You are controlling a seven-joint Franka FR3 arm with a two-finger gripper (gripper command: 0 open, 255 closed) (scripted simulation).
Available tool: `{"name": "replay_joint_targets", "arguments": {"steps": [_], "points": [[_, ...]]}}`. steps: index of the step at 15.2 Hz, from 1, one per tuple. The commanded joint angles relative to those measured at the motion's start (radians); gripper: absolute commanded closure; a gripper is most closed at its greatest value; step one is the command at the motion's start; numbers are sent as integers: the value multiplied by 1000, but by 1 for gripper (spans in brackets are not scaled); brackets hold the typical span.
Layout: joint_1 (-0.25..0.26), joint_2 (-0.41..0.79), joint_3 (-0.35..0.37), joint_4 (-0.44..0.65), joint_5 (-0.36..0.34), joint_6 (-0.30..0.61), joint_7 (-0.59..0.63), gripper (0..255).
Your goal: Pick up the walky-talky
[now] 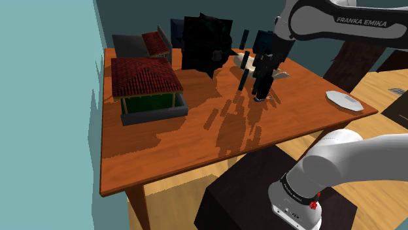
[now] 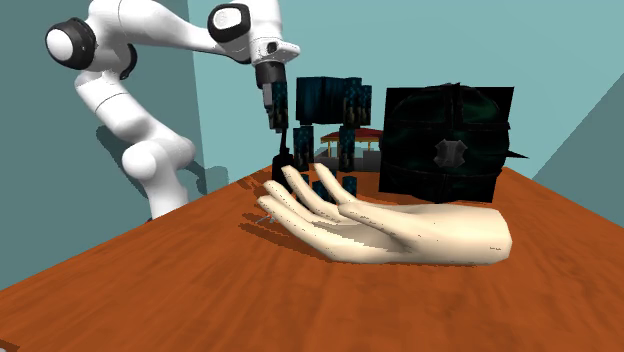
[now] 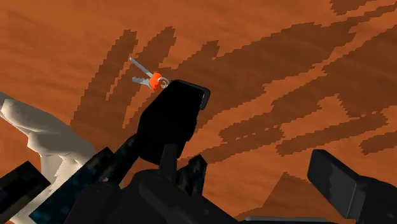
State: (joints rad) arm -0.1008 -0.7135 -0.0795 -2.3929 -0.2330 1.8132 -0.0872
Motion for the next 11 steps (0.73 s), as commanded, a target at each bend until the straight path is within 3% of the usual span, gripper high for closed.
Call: {"name": "replay_joint_targets", "arguments": {"steps": [1,5,11], "points": [[-28,22,-19,-16,-39,47,4,0],[-81,54,-56,-40,-107,120,12,0],[-86,59,-63,-116,-121,199,31,0]]}}
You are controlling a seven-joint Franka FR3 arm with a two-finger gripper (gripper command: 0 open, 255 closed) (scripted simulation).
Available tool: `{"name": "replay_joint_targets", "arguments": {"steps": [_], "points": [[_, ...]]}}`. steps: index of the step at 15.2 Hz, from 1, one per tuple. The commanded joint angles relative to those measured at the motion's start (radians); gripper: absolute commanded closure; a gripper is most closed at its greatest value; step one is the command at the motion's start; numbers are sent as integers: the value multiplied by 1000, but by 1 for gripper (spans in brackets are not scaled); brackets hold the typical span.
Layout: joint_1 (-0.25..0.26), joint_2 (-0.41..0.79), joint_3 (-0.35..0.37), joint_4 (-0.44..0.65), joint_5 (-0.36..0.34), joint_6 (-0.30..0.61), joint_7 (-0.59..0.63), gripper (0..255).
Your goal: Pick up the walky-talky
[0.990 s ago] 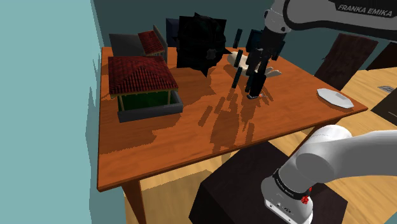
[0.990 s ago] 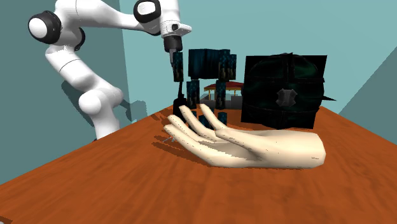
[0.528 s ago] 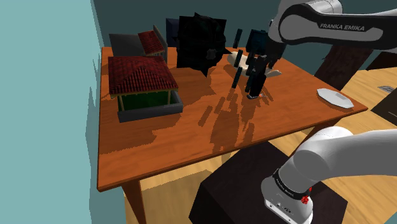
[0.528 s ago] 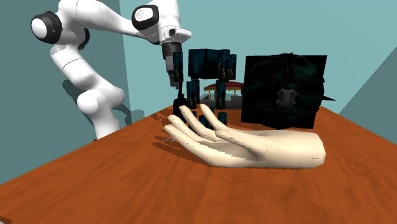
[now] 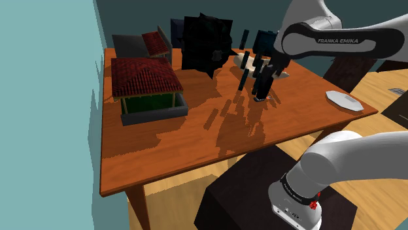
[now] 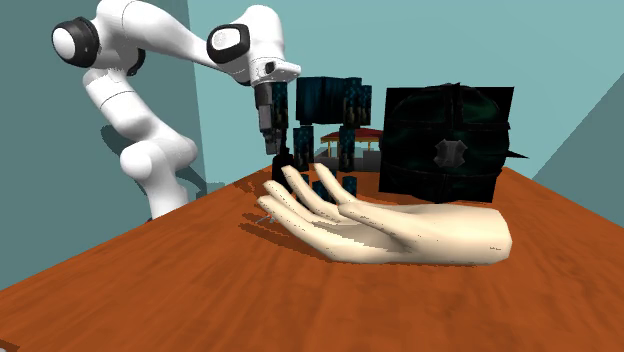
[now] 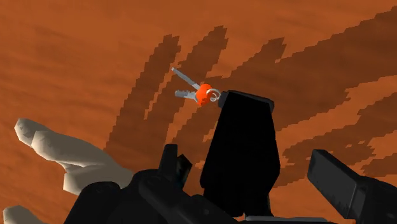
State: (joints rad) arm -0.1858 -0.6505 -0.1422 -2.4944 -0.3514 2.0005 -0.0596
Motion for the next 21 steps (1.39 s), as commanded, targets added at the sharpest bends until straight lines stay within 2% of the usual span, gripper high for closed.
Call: {"name": "replay_joint_targets", "arguments": {"steps": [1,3,4,13,21], "points": [[-2,-2,-2,-27,-5,25,7,0],[-3,-1,-3,-34,-7,33,9,0],[-3,-1,-3,-34,-7,32,8,255],[-3,-1,-3,-34,-7,33,9,255],[4,-9,8,67,13,-73,-17,255]]}}
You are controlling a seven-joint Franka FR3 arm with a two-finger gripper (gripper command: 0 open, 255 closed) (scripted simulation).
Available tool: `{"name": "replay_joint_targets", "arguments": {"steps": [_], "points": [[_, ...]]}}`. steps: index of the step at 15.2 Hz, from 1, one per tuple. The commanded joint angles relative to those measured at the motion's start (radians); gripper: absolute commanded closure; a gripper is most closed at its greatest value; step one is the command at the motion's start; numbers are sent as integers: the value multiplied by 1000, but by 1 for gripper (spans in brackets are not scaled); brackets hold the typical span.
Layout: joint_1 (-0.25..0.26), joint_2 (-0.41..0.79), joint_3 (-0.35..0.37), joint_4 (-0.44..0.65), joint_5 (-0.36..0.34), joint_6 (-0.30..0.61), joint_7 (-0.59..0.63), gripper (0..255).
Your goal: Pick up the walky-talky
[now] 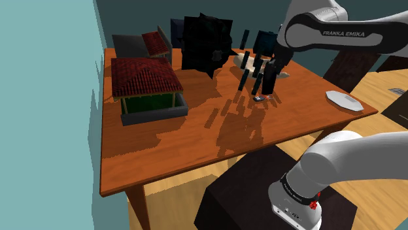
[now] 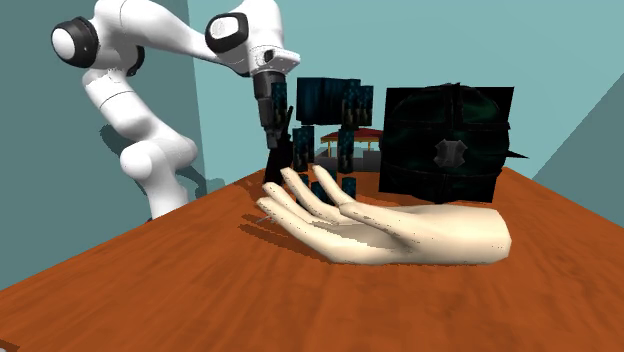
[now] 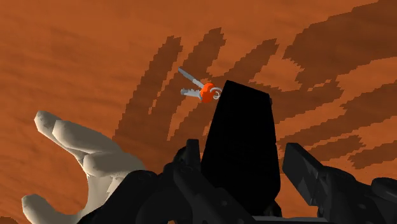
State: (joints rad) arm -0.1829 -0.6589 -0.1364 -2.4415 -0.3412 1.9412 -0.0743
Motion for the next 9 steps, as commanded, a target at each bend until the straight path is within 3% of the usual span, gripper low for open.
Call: {"name": "replay_joint_targets", "arguments": {"steps": [1,9], "points": [[2,0,3,27,5,-27,-6,255],[5,6,11,113,17,-104,-25,255]]}}
